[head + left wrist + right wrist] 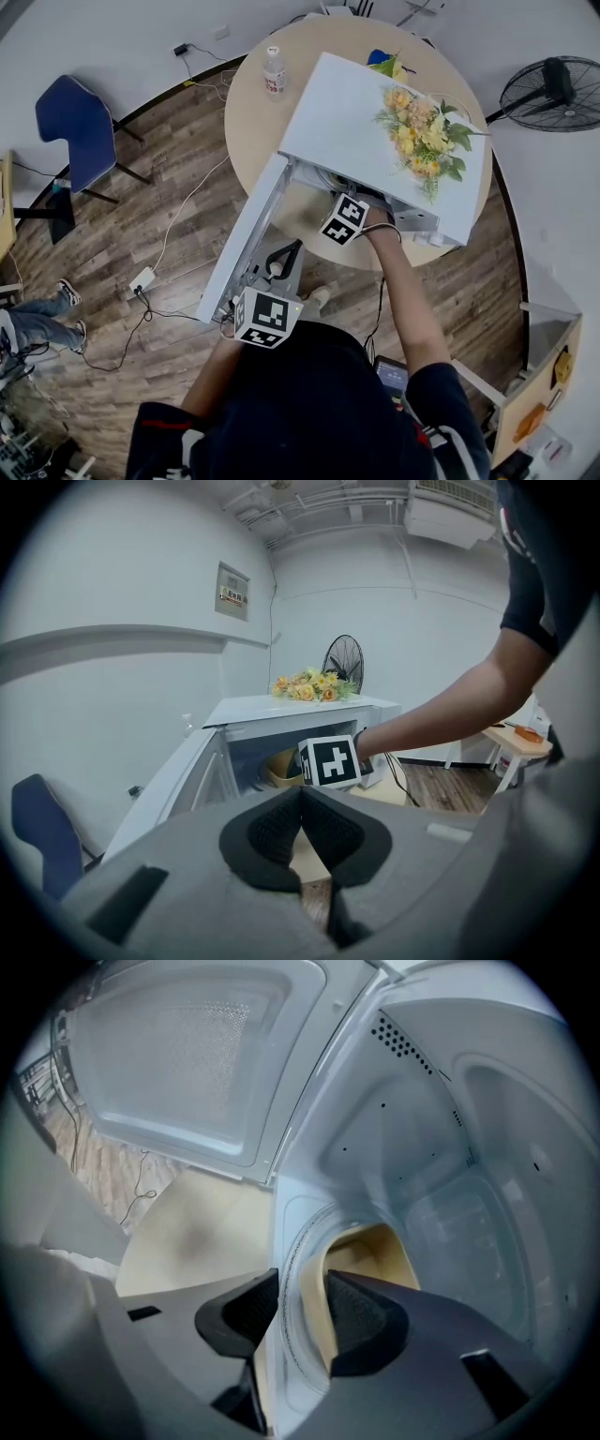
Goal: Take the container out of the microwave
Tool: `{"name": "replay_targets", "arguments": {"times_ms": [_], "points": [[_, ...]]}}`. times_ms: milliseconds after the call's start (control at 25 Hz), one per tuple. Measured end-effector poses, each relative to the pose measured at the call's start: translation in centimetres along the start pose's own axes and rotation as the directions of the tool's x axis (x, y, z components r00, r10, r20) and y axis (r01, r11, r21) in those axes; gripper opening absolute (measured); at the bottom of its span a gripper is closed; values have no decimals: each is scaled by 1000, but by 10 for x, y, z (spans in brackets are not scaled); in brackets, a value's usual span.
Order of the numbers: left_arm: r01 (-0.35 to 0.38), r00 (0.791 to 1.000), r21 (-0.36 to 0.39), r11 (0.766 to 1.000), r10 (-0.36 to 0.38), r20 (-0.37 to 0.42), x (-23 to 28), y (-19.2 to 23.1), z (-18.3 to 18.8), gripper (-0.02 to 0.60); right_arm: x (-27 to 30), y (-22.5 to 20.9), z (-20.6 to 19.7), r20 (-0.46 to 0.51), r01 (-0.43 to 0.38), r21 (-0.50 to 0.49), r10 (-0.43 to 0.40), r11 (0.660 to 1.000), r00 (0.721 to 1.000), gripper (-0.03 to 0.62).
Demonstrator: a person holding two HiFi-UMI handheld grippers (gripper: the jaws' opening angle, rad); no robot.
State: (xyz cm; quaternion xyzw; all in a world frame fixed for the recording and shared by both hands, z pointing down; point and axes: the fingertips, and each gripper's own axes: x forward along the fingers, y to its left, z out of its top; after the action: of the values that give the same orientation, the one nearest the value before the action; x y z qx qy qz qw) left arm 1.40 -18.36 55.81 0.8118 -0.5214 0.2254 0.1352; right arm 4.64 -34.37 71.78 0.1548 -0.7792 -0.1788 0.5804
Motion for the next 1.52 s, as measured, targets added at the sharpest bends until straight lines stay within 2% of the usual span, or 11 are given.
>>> {"name": "replay_targets", "arguments": {"times_ms": [120, 200, 320, 520, 840, 1520], "points": [[-4, 1000, 2, 1000, 4, 4, 0, 1, 1, 12, -3, 2, 2, 2, 9, -12, -9, 1000, 1000, 129], [-2, 1000, 5, 1000, 2, 8, -1, -1, 3, 12, -7, 1, 2, 9, 21, -24, -21, 999, 1000, 67], [0, 1000, 14, 1000, 0, 12, -3, -4, 4, 12, -13, 4, 4, 11, 17, -35, -17, 999, 1000, 65], [-3, 1000, 26, 1000, 3, 22, -6, -4, 8, 12, -21, 12, 11, 25, 4, -43, -3, 999, 1000, 25], [-10, 999, 36, 999, 9, 32, -11, -7, 11, 12, -32, 33, 11, 24, -25, -79, 27, 997, 999, 18], [-51, 996, 57, 997, 47, 71, -28, -1, 19, 12, -76, 76, 11, 6, -82, -59, 82, 995, 997, 15]]}}
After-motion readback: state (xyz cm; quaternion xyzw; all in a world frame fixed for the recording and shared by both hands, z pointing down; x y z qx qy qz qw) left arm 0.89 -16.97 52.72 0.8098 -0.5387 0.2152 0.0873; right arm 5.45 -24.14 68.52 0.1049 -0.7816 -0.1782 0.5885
